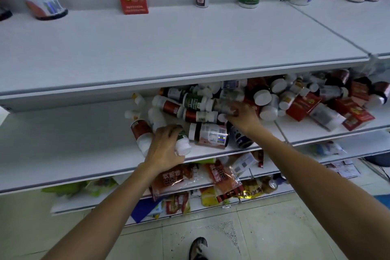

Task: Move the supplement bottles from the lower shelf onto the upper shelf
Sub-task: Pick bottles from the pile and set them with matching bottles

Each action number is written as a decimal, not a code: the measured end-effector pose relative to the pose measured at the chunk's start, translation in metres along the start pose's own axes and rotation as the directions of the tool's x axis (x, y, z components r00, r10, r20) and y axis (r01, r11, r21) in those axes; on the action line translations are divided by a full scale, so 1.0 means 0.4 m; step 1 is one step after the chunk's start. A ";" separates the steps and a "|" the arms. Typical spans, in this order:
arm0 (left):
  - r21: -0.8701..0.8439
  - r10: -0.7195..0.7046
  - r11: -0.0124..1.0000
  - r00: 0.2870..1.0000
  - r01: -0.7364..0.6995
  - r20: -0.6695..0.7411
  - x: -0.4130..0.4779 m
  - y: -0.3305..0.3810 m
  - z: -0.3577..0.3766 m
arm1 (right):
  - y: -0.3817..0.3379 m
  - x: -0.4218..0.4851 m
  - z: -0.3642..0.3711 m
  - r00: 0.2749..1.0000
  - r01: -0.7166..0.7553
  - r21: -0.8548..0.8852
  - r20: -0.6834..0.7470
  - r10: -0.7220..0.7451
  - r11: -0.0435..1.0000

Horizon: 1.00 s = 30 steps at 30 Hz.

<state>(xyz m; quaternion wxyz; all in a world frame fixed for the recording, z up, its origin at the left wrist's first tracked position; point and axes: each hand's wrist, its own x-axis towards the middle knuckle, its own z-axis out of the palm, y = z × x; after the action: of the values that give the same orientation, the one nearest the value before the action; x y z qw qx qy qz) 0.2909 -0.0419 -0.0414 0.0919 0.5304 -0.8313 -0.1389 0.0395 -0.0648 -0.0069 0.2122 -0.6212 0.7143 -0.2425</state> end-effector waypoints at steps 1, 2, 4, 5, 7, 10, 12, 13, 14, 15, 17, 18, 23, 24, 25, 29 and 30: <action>0.027 0.028 0.999 1.000 -0.029 0.013 0.005 0.002 -0.002 | -0.011 0.016 0.007 1.000 0.014 -0.006 0.002 -0.014 1.000; 0.044 0.041 0.998 0.999 -0.042 0.030 0.007 0.006 -0.005 | -0.021 0.034 0.017 0.999 0.035 -0.018 0.001 -0.035 0.999; 0.088 0.047 0.995 0.997 -0.052 0.061 0.013 0.013 -0.011 | -0.045 0.064 0.043 0.998 0.059 -0.041 0.011 -0.059 0.997; 0.122 0.039 0.991 0.996 -0.048 0.078 0.019 0.013 -0.013 | -0.057 0.077 0.058 0.998 0.065 -0.042 0.022 -0.064 0.997; 0.175 0.012 0.984 0.995 -0.029 0.101 0.030 0.010 -0.014 | -0.077 0.091 0.086 0.997 0.071 -0.025 0.040 -0.070 0.997; 0.219 0.011 0.975 0.997 -0.028 0.082 0.043 0.003 -0.012 | -0.088 0.100 0.104 0.997 0.068 0.014 0.022 -0.068 0.998; 0.222 0.034 0.974 0.998 -0.047 0.062 0.045 -0.009 -0.008 | -0.083 0.105 0.103 0.997 0.072 0.037 0.016 -0.072 0.997; 0.192 0.047 0.980 0.998 -0.056 0.048 0.043 -0.017 -0.005 | -0.082 0.106 0.099 0.997 0.068 0.060 0.019 -0.069 0.996; 0.149 0.062 0.987 0.997 -0.067 0.036 0.040 -0.023 -0.004 | -0.081 0.106 0.096 0.998 0.060 0.093 0.022 -0.062 0.994; 0.110 0.080 0.991 0.996 -0.082 0.027 0.037 -0.028 -0.006 | -0.081 0.106 0.092 0.999 0.047 0.127 0.012 -0.049 0.991; 0.047 0.112 0.993 0.994 -0.111 0.000 0.031 -0.037 -0.012 | -0.085 0.107 0.081 0.999 0.024 0.219 -0.041 -0.016 0.975; 0.021 0.124 0.992 0.992 -0.124 -0.014 0.030 -0.040 -0.018 | -0.090 0.105 0.072 0.997 0.018 0.283 -0.078 0.004 0.959; -0.187 0.100 0.975 0.988 -0.122 -0.122 0.025 -0.013 -0.078 | -0.093 0.092 -0.002 0.988 -0.052 0.535 -0.097 0.122 0.844; -0.247 0.069 0.963 0.984 -0.109 -0.164 0.025 0.007 -0.094 | -0.088 0.085 -0.020 0.987 -0.056 0.580 -0.089 0.132 0.813; -0.311 0.033 0.946 0.978 -0.097 -0.204 0.024 0.029 -0.107 | -0.080 0.079 -0.038 0.985 -0.079 0.636 -0.071 0.160 0.768; -0.659 -0.098 0.752 0.985 -0.020 -0.141 0.017 0.127 -0.121 | -0.044 0.013 -0.123 0.965 -0.142 0.811 -0.013 0.261 0.568; -0.751 -0.127 0.660 0.988 0.021 -0.084 0.016 0.157 -0.118 | -0.031 -0.009 -0.146 0.963 -0.130 0.839 -0.019 0.267 0.529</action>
<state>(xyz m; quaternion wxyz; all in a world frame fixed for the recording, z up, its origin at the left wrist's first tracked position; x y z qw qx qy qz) 0.2486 -0.0291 0.0239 0.3490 0.4871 -0.6710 -0.4367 0.0143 -0.0578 0.0470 0.4538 -0.3420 0.5941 -0.5693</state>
